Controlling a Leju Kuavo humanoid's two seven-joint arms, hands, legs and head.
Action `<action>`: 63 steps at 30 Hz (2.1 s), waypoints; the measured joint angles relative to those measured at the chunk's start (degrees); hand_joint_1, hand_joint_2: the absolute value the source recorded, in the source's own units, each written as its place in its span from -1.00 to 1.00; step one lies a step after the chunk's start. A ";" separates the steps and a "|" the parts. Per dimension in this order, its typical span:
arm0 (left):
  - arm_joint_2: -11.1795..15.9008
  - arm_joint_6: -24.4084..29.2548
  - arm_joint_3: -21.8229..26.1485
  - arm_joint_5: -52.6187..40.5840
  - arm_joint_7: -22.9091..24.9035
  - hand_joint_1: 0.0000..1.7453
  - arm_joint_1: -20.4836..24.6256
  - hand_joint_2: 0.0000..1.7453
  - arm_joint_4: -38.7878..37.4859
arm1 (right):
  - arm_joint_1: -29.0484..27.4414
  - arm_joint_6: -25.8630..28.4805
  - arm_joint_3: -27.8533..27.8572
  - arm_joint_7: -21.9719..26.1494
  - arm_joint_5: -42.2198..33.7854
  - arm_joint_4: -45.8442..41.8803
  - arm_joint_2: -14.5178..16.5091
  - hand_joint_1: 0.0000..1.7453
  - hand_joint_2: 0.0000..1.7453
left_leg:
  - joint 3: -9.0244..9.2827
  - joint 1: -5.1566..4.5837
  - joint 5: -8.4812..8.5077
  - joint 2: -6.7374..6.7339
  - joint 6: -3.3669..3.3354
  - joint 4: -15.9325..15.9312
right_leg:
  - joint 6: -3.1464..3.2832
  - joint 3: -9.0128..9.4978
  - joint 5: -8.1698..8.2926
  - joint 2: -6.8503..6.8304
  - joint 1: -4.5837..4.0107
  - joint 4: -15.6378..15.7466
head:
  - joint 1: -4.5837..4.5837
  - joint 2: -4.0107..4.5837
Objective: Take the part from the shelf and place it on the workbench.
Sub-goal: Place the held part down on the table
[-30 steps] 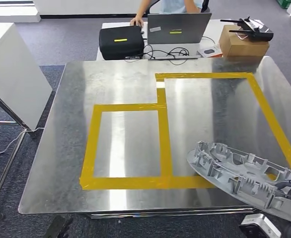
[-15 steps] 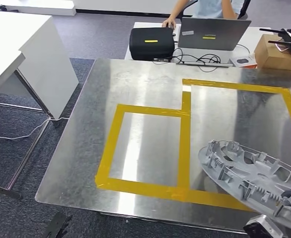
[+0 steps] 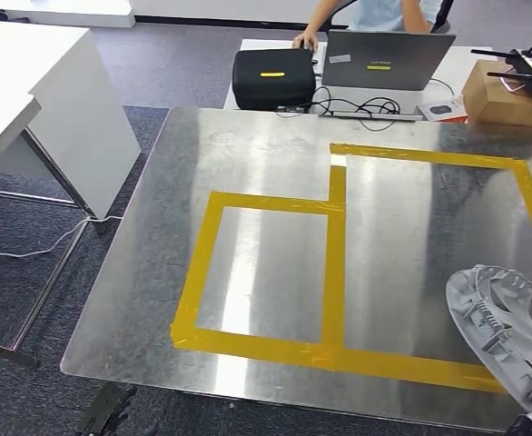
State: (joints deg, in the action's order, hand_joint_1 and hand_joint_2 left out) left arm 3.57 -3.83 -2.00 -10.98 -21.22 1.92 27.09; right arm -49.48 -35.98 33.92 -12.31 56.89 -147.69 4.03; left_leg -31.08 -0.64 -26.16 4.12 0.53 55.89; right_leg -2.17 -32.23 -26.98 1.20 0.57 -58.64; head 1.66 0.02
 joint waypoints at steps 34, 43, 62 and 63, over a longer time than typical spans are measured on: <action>-0.06 -0.98 -2.25 -2.05 -2.53 -1.00 2.18 1.00 -4.10 | 25.91 -2.01 20.46 31.36 29.09 7.11 5.39 1.00 1.00 | 0.02 -0.19 0.32 -0.08 -0.24 -0.77 | 0.01 0.00 0.17 -0.02 0.20 0.64 | -0.01 0.00; -0.15 -1.19 -3.19 -2.48 -1.99 -1.00 2.50 1.00 -4.10 | 18.81 4.00 3.49 13.42 18.16 11.42 -4.01 1.00 1.00 | 0.08 -0.30 0.35 -0.08 -0.23 -0.74 | -0.18 0.16 0.31 0.00 0.29 0.73 | 0.01 0.00; -0.56 -0.94 -6.02 -4.14 0.13 -1.00 3.83 1.00 -4.10 | 25.53 22.87 -41.18 -15.46 -7.18 26.71 -35.64 1.00 1.00 | 0.36 -0.28 0.62 -0.18 -0.37 -0.74 | -0.42 0.04 0.84 0.17 0.22 1.25 | 0.01 0.00; -0.53 -0.71 -6.08 -4.18 0.18 -1.00 3.83 1.00 -4.10 | 25.68 23.33 -41.98 -16.09 -7.77 27.19 -36.37 1.00 1.00 | 0.41 -0.27 0.59 -0.19 -0.40 -0.74 | -0.41 0.09 0.85 0.19 0.20 1.29 | 0.01 0.00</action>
State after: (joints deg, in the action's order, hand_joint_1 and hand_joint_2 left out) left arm 3.04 -4.53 -8.08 -15.16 -21.05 5.75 22.99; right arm -23.80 -12.65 -8.06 -28.40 49.13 -120.50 -32.34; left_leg -30.67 -0.91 -25.57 3.93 0.13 55.15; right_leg -2.58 -32.14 -26.14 1.40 0.77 -57.35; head 1.67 0.02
